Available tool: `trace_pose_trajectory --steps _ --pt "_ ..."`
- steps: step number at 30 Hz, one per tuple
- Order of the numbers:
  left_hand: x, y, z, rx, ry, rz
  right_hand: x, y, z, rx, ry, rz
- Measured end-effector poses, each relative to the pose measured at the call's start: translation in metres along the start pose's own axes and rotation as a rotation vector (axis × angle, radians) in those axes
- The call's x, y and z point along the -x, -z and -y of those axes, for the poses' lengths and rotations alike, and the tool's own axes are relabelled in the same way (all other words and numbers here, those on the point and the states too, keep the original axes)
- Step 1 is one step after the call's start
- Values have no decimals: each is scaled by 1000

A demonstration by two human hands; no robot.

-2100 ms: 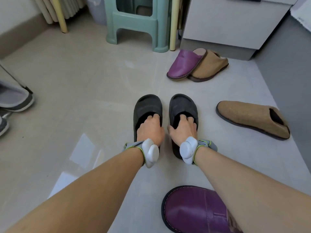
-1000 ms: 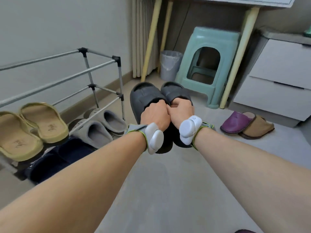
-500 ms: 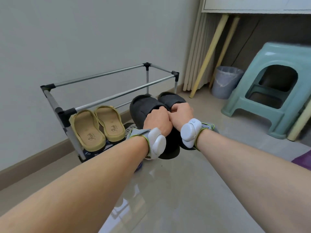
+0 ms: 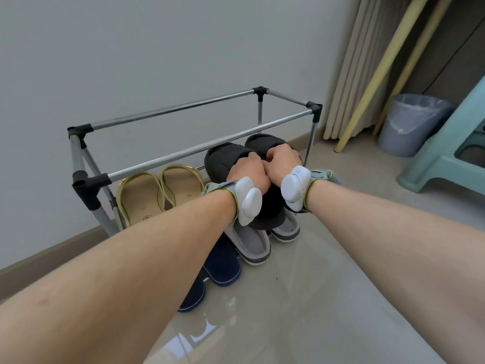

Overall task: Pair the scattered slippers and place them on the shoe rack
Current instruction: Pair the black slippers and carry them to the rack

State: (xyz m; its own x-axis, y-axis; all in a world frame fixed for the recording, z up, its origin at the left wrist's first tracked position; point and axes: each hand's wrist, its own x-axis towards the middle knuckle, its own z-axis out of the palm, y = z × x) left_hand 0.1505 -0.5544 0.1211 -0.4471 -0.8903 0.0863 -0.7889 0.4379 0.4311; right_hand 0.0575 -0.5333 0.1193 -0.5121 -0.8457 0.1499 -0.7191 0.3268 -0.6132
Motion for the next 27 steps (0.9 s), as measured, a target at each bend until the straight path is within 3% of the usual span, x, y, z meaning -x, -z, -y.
trace_pose_trajectory --steps 7,19,27 --pt "-31 -7 24 -10 51 -19 -39 -29 15 67 -6 100" --pt "-43 -14 38 -75 -13 -38 -47 -49 12 11 30 57" --pt "-13 -15 38 10 -14 -73 -18 -47 6 -39 42 -8"
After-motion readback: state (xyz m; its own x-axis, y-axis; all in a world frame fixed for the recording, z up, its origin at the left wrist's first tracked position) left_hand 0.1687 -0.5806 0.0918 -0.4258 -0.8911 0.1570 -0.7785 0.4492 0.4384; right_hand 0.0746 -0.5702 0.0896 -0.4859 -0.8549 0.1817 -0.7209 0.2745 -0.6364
